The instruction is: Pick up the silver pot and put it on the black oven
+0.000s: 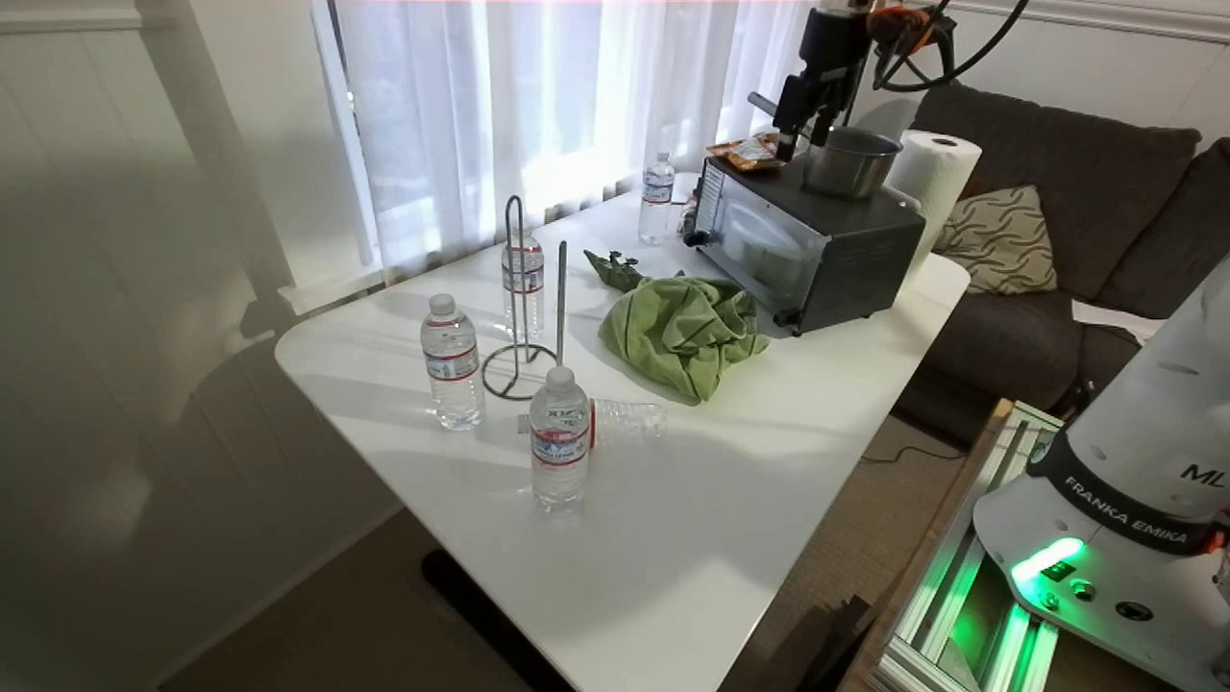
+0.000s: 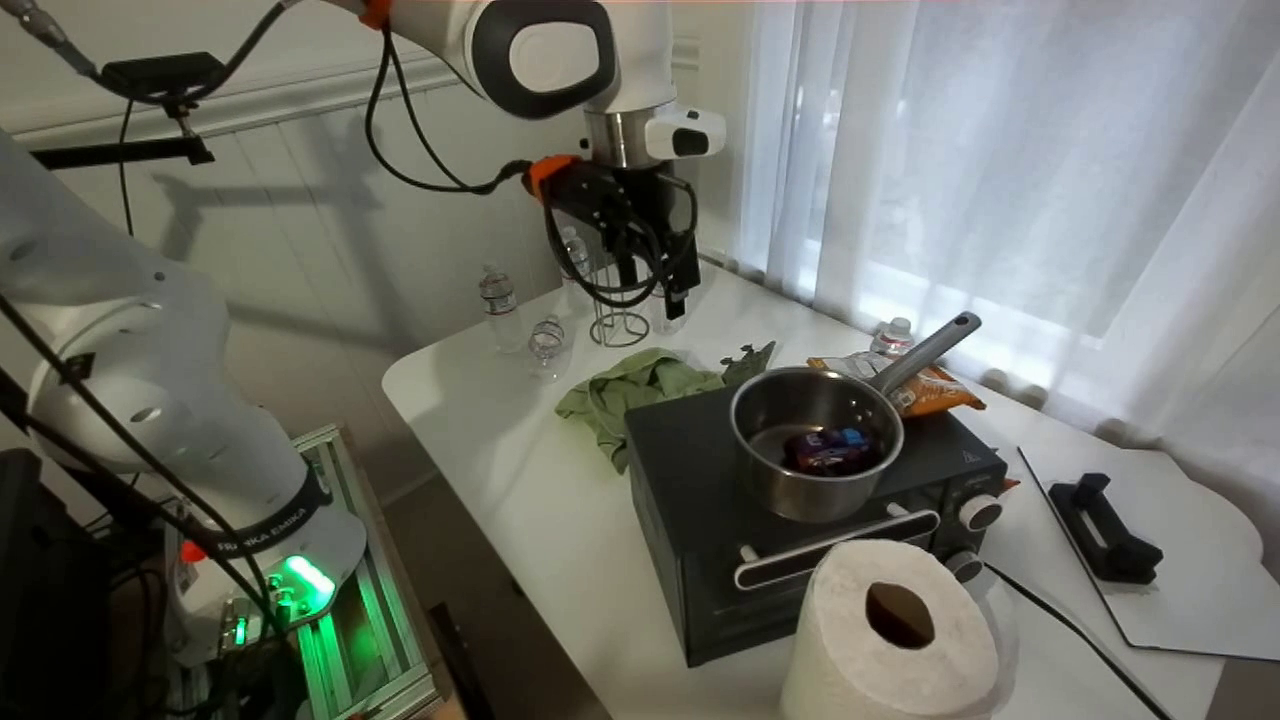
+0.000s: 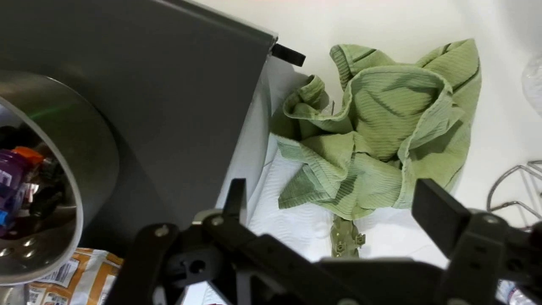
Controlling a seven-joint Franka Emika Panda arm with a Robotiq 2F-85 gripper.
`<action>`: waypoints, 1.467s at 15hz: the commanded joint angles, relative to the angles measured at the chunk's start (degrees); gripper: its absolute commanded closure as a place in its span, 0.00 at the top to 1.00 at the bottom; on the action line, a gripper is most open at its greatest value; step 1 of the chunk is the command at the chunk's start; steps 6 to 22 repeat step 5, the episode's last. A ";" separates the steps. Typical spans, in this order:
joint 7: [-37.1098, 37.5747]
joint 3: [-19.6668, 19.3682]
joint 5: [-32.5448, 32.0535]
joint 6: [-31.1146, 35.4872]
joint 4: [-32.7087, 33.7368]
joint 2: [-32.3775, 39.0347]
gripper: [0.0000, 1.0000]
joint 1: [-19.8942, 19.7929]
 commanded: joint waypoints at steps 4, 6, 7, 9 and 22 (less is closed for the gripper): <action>0.14 -0.29 -0.18 0.09 -0.60 -0.61 1.00 0.64; 0.14 -0.29 -0.19 0.11 -0.64 -0.65 1.00 0.64; 0.14 -0.29 -0.19 0.11 -0.64 -0.65 1.00 0.64; 0.14 -0.29 -0.19 0.11 -0.64 -0.65 1.00 0.64; 0.14 -0.29 -0.19 0.11 -0.64 -0.65 1.00 0.64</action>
